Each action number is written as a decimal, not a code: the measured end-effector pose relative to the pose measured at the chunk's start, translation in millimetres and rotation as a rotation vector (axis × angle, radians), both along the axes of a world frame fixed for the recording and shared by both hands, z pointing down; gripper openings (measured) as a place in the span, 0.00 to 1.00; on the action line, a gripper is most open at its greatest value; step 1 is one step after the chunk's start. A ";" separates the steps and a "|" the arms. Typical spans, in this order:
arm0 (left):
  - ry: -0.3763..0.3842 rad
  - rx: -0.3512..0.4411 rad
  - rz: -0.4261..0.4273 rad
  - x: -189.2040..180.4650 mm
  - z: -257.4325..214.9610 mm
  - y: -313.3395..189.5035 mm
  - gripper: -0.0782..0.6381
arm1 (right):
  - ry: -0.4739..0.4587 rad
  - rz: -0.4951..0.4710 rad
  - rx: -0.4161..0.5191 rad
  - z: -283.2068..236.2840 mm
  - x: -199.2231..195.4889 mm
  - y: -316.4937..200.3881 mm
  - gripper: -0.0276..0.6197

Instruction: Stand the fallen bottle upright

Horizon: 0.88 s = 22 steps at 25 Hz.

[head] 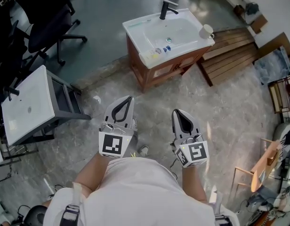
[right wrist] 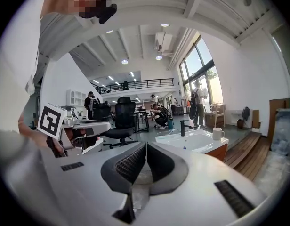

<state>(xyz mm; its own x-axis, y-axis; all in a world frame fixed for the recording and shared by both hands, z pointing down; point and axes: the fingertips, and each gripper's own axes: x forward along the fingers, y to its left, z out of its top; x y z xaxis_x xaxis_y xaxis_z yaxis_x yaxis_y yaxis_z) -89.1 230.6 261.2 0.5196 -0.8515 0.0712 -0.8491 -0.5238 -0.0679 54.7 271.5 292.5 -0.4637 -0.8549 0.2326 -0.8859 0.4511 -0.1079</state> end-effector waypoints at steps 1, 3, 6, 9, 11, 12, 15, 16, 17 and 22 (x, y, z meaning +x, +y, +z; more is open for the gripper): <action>0.006 -0.001 0.003 -0.8 0.8 -15.8 0.13 | 0.002 0.000 0.000 -0.5 -2.3 -15.6 0.10; 0.015 -0.006 0.000 -4.0 2.7 -47.2 0.13 | 0.013 -0.007 0.002 -1.8 -8.0 -46.5 0.10; 0.023 -0.002 -0.007 -11.8 3.6 -91.9 0.13 | 0.024 -0.019 0.014 -4.9 -17.6 -90.1 0.10; 0.032 0.014 -0.015 -22.0 1.6 -126.9 0.13 | 0.030 -0.033 0.020 -6.9 -29.1 -124.7 0.10; 0.034 0.010 -0.018 -29.8 3.1 -143.7 0.13 | 0.031 -0.037 0.018 -6.5 -36.4 -142.4 0.10; 0.030 0.003 -0.017 -33.1 5.5 -151.2 0.13 | 0.030 -0.036 0.016 -6.3 -39.0 -150.2 0.10; 0.024 -0.023 -0.008 -38.4 14.3 -174.7 0.13 | 0.027 -0.021 0.015 -5.4 -41.9 -171.3 0.10; 0.023 -0.027 -0.001 -37.9 16.2 -181.9 0.13 | 0.028 -0.014 0.012 -4.7 -41.2 -177.1 0.10; 0.017 -0.031 0.008 -36.2 18.3 -187.8 0.13 | 0.030 -0.007 0.008 -3.7 -39.8 -182.1 0.10; 0.002 -0.037 0.051 -10.5 22.9 -212.7 0.13 | 0.033 0.019 0.001 -1.1 -23.4 -205.8 0.10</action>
<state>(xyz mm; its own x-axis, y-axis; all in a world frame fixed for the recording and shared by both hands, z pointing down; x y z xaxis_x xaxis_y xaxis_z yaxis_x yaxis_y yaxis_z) -99.6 17.9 284.1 0.5625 -0.8206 0.1014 -0.8213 -0.5686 -0.0459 31.3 65.7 291.4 -0.4396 -0.8638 0.2464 -0.8973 0.4343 -0.0783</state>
